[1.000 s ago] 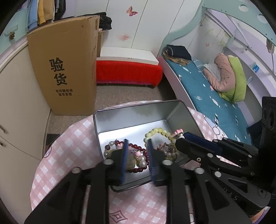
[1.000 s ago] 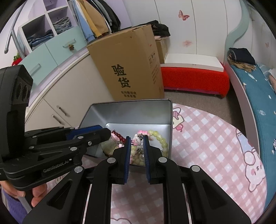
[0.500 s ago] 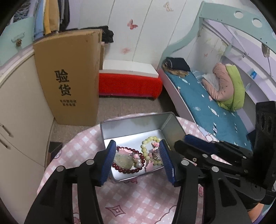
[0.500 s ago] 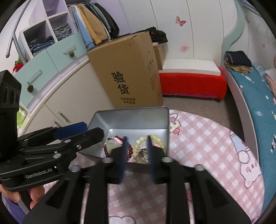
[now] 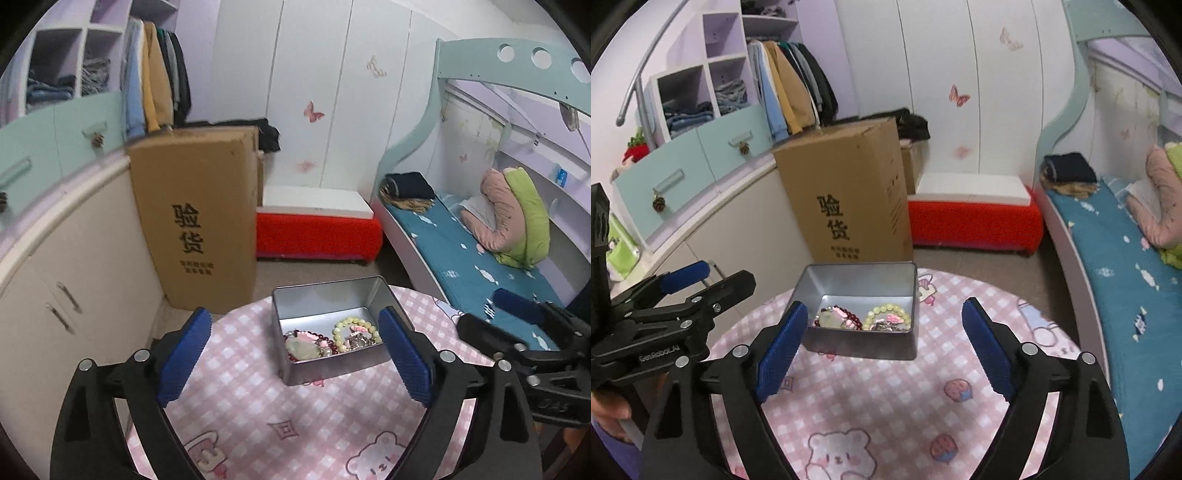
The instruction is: Organize jewelry
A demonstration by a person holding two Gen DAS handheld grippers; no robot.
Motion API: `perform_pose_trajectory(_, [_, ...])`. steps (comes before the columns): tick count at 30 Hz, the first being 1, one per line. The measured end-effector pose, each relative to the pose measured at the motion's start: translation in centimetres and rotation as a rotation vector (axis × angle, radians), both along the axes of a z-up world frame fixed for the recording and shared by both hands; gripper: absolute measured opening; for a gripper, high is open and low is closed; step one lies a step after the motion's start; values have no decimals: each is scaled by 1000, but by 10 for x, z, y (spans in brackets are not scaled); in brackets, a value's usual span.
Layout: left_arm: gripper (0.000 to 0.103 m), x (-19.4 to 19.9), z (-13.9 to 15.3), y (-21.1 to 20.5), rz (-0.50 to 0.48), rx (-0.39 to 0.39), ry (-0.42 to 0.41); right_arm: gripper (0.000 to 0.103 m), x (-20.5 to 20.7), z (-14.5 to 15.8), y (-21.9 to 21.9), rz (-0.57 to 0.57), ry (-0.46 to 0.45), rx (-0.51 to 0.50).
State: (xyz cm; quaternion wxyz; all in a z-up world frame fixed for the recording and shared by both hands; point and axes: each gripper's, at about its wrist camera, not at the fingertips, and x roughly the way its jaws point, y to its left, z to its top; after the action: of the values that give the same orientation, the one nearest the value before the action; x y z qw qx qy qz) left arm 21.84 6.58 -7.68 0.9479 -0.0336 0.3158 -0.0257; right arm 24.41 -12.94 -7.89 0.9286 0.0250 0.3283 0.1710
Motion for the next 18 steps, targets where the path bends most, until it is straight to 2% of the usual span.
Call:
perform_pose_trajectory(9, [89, -63, 34, -13, 3, 9, -105, 87, -65, 36, -13, -35, -99, -36])
perform_pose_trajectory(13, [96, -93, 47, -19, -8, 4, -147, 89, -100, 52, -16, -41, -151, -49])
perform_pose_trajectory(18, [96, -126, 61, -25, -22, 20, -203, 89, -133, 70, -16, -54, -202, -62])
